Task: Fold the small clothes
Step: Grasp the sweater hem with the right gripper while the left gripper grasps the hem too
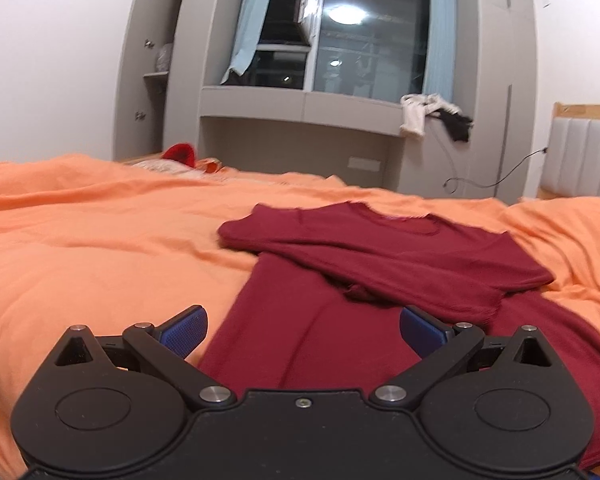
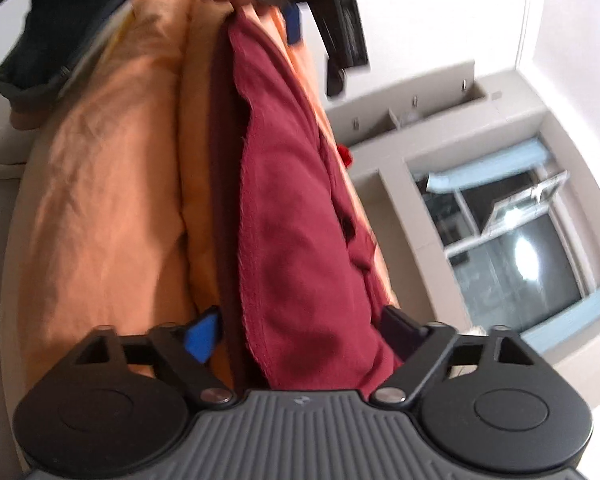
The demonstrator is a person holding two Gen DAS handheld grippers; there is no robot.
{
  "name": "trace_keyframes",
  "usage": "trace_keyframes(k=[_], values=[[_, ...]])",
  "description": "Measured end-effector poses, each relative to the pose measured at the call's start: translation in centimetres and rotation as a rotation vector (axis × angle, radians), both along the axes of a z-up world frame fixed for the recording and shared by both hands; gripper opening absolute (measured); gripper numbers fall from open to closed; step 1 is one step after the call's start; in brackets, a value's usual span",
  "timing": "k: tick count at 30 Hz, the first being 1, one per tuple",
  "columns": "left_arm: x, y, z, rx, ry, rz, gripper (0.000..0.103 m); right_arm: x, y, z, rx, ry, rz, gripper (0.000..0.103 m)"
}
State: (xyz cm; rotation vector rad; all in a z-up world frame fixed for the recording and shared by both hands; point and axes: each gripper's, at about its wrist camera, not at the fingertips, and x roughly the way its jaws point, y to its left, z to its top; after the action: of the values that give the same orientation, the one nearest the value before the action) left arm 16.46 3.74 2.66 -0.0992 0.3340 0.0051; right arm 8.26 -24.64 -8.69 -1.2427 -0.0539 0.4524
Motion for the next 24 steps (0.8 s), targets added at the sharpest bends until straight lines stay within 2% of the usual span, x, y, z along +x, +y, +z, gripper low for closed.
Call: trace_keyframes(k=[5,6,7,10,13,17,20,24], values=[[-0.9,-1.1,0.4,0.006,-0.072,-0.083,0.102,-0.9,0.3,0.0,0.029,-0.074,0.056,0.046],[-1.1,-1.3,0.5,0.01,-0.084,-0.098,0.102,-1.0,0.3,0.1,0.043,-0.094,0.056,0.035],[-1.2,-1.6,0.5,0.016,-0.093,-0.112,0.102,-0.9,0.3,0.4,0.06,-0.105,0.054,0.029],[-1.7,-2.2,0.4,0.029,-0.116,-0.157,0.102,-0.6,0.2,1.4,0.125,-0.101,0.037,0.028],[-2.3,-2.8,0.4,0.028,-0.139,-0.222,0.102,-0.5,0.1,2.0,0.145,-0.082,0.014,0.028],[-3.7,-3.8,0.4,0.03,-0.193,-0.366,0.102,-0.2,0.0,2.6,0.179,-0.062,-0.001,0.026],[-4.8,-5.3,0.0,0.073,-0.202,-0.496,0.102,-0.1,-0.6,3.2,0.213,-0.054,-0.014,0.026],[-6.3,-7.3,-1.2,0.161,-0.186,-0.61,0.102,0.0,-1.0,3.8,0.244,-0.049,-0.031,0.025]])
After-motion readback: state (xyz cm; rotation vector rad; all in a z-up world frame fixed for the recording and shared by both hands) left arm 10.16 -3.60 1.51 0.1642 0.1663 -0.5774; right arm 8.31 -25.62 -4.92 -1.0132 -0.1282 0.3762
